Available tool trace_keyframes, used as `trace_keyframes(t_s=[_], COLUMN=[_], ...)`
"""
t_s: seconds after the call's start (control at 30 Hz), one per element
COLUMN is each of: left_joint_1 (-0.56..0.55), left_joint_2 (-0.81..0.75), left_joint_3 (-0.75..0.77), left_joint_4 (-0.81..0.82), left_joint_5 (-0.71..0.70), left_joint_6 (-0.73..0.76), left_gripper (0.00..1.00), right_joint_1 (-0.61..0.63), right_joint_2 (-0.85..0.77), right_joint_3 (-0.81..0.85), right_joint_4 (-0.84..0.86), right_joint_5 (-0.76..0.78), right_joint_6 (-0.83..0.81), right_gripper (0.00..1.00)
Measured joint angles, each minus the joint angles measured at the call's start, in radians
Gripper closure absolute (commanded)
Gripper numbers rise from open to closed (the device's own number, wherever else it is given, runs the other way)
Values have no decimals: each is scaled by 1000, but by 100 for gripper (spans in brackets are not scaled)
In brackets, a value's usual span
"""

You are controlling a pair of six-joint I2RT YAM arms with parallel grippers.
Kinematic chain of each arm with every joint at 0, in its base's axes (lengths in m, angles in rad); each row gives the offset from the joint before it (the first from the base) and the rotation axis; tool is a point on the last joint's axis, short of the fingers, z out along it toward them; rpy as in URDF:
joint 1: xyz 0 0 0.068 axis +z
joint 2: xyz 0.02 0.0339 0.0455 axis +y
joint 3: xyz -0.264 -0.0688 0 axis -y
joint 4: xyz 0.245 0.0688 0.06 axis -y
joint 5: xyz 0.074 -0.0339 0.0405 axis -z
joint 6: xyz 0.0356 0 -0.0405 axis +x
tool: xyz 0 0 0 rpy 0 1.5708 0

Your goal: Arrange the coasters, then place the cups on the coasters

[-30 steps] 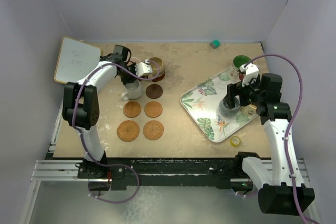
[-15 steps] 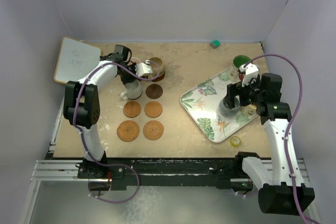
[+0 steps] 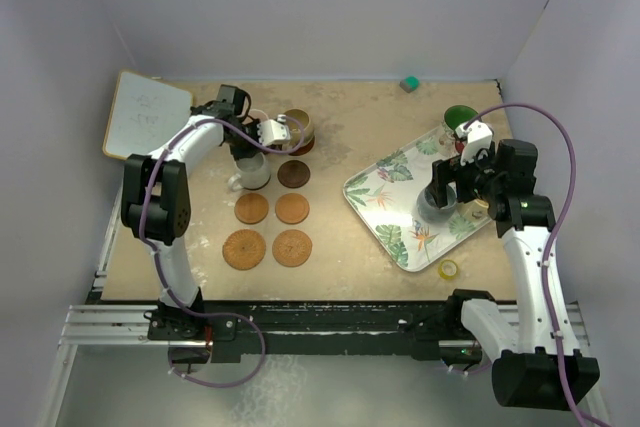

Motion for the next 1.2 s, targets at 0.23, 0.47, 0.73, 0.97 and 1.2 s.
trace_keyframes(t_s=[0.23, 0.47, 0.73, 0.97, 1.2], left_joint_1=[0, 0, 0, 0, 0], left_joint_2=[-2, -56, -252, -435, -529], left_joint_3=[13, 14, -28, -164, -268], left_joint_4=[-3, -3, 72, 142, 182], left_joint_5=[0, 3, 16, 50, 97], left_joint_6=[-2, -68, -203, -338, -454], left_gripper=[74, 70, 60, 44, 42], right_joint_1=[0, 0, 0, 0, 0], right_joint_2=[2, 17, 111, 247, 383], right_joint_3=[0, 0, 47, 142, 152], right_joint_4=[5, 10, -40, -72, -86], right_joint_5=[1, 0, 8, 27, 18], right_joint_6=[-4, -19, -110, -328, -574], right_gripper=[0, 0, 2, 4, 9])
